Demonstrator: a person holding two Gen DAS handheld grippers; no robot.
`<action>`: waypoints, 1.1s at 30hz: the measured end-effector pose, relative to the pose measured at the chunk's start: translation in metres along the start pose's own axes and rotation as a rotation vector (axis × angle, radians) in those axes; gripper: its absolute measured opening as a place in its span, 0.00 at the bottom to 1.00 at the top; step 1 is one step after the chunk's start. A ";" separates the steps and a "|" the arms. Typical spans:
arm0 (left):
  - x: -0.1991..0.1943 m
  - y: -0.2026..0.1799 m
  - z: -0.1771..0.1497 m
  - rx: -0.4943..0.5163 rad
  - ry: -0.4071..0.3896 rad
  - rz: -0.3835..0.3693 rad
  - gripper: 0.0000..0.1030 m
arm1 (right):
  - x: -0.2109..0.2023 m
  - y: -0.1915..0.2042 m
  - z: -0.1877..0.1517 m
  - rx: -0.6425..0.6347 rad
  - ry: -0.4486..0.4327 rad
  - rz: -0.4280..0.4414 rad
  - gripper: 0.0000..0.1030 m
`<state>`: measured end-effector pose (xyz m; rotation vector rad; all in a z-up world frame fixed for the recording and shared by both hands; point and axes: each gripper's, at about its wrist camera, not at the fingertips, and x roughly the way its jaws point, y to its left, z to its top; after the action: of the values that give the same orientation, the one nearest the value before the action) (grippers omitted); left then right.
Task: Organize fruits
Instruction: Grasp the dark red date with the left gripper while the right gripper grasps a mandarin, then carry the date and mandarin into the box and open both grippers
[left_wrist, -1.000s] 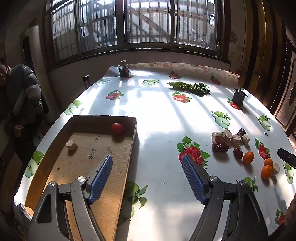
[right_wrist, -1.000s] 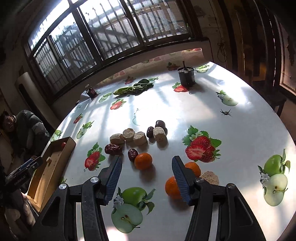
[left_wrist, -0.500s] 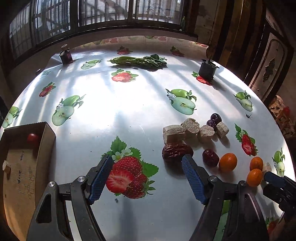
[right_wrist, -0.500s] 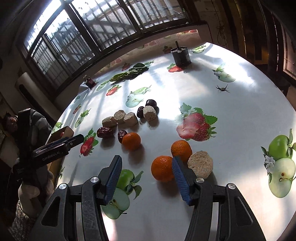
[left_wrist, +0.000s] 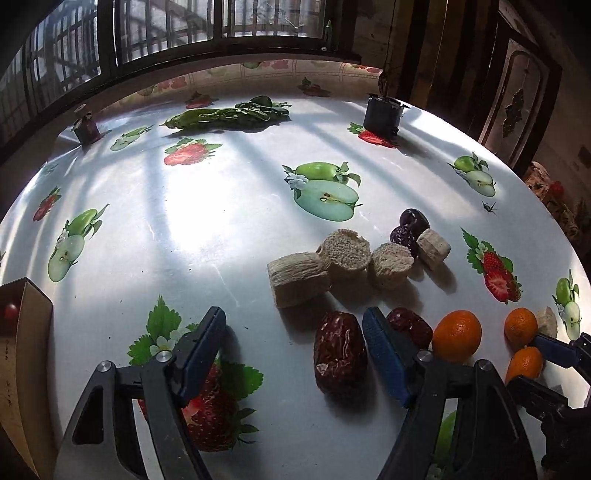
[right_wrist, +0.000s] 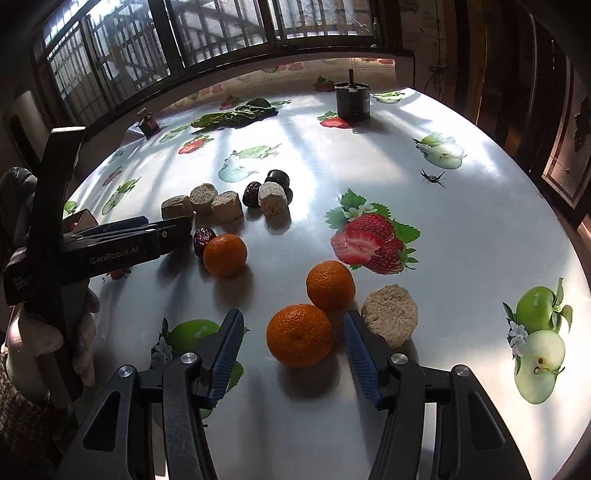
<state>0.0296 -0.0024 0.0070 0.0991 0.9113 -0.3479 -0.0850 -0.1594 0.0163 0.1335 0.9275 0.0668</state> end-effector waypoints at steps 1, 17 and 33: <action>0.000 -0.001 0.000 0.005 -0.003 -0.003 0.64 | 0.001 0.001 0.000 -0.005 0.003 -0.005 0.58; -0.056 -0.007 -0.013 0.025 -0.048 0.011 0.25 | -0.010 0.010 -0.005 0.000 -0.005 -0.006 0.37; -0.187 0.118 -0.056 -0.167 -0.158 0.082 0.25 | -0.064 0.124 0.009 -0.171 -0.103 0.119 0.37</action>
<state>-0.0775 0.1685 0.1127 -0.0442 0.7745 -0.1993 -0.1166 -0.0450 0.0903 0.0331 0.8068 0.2469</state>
